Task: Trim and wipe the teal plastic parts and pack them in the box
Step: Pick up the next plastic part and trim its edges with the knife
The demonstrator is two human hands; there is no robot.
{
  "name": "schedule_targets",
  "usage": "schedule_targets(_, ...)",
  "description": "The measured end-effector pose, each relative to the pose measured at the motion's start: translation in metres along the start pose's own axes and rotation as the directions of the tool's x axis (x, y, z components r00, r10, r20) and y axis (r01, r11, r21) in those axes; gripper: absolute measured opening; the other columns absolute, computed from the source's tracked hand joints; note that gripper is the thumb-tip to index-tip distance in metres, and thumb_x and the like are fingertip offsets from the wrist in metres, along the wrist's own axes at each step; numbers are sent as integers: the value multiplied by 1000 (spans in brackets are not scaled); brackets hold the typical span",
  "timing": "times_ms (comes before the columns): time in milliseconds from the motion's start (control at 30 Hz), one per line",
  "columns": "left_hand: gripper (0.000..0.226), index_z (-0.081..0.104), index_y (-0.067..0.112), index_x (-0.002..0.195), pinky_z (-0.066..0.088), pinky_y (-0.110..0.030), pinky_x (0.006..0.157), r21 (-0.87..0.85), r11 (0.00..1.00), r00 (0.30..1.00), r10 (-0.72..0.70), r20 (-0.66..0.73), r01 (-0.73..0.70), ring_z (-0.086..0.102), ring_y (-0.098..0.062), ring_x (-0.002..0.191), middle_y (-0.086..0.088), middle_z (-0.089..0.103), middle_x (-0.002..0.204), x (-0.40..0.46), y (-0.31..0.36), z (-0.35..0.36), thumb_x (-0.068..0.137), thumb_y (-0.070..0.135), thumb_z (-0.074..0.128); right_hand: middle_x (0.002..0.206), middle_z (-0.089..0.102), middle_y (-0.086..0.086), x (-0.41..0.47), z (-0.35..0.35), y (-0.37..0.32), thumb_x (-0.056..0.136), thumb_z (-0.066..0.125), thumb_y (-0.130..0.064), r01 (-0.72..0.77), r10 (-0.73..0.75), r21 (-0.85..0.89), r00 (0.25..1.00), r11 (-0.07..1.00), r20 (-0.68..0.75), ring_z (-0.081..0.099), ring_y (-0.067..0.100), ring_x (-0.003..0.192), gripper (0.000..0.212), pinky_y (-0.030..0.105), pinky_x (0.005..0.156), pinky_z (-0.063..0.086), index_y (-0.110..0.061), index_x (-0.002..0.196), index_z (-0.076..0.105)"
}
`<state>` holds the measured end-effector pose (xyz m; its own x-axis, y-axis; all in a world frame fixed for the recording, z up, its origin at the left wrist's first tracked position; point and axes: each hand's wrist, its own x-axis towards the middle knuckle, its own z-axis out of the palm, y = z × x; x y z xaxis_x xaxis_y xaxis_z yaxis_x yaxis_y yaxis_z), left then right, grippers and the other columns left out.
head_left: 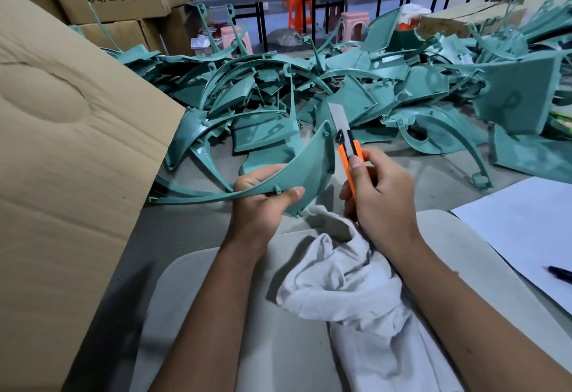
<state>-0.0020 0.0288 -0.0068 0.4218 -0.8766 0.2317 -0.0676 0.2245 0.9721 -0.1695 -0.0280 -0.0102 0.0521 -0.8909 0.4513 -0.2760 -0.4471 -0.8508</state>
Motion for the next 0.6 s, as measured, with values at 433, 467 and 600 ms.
schedule_targets(433,22,74,-3,101,60,-45,91,-93,994,997,-58,-51,53,73,-40,98,-27,74,101,2,-9,-3,81,-14,73,65,71,3,7,-7,4,104,55,-30,-228,264,-196,947,954,181,66,15,58,28,21,51,46,-21,83,70)
schedule_targets(467,23,73,-6,104,58,-49,95,-109,992,995,-78,-63,71,71,-44,101,-28,74,103,2,-9,-3,82,-14,73,70,72,1,9,-9,7,104,56,-30,-226,280,-263,941,938,188,65,10,62,27,16,50,42,-23,83,71)
schedule_targets(600,25,73,-4,105,59,-46,95,-143,985,990,-107,-88,93,73,-39,99,-24,75,104,3,-9,-2,82,-14,72,83,72,17,18,-15,10,103,55,-29,-303,430,-421,868,855,248,66,29,78,33,33,60,44,-8,88,75)
